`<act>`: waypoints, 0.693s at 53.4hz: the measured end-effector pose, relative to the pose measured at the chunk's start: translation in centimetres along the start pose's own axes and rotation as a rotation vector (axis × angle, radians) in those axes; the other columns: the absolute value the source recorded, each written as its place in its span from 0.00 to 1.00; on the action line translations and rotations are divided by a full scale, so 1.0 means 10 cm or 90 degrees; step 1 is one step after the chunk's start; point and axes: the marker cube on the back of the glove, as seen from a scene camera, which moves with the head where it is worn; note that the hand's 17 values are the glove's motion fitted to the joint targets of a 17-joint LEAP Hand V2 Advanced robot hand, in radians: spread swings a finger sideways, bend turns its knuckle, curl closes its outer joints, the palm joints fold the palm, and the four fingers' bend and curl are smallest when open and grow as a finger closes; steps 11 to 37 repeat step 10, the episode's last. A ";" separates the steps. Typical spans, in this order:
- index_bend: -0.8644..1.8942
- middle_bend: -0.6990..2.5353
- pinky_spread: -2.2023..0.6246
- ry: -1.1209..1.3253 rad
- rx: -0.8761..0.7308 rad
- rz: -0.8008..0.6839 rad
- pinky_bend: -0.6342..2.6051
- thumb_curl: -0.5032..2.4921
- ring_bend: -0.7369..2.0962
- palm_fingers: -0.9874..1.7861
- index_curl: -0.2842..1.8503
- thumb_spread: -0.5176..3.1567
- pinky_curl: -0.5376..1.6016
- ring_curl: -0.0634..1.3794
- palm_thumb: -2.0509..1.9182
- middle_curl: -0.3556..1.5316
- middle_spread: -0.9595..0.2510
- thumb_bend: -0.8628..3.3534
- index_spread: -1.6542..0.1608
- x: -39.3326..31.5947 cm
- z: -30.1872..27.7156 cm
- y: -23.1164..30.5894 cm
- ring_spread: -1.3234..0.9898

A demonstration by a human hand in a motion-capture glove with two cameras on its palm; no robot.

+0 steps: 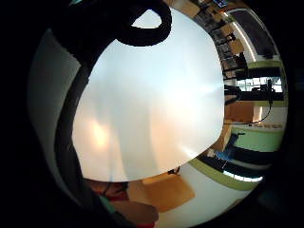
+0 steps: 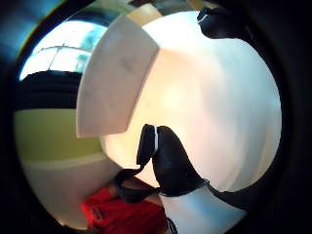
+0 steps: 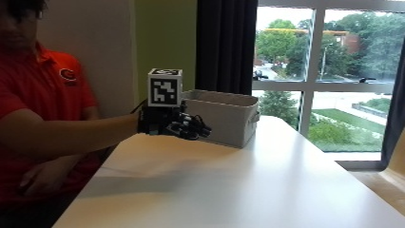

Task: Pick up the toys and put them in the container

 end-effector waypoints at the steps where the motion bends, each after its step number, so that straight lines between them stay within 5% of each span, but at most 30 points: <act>1: 0.39 0.29 0.80 -0.001 0.000 0.000 0.35 0.27 0.37 0.40 0.36 0.46 0.39 0.20 0.51 0.40 0.68 0.20 0.70 0.00 0.00 0.00 0.51; 37: 0.39 0.29 0.80 -0.023 -0.002 0.002 0.34 0.27 0.36 0.40 0.36 0.46 0.40 0.20 0.51 0.40 0.68 0.20 0.70 0.06 0.00 0.00 0.50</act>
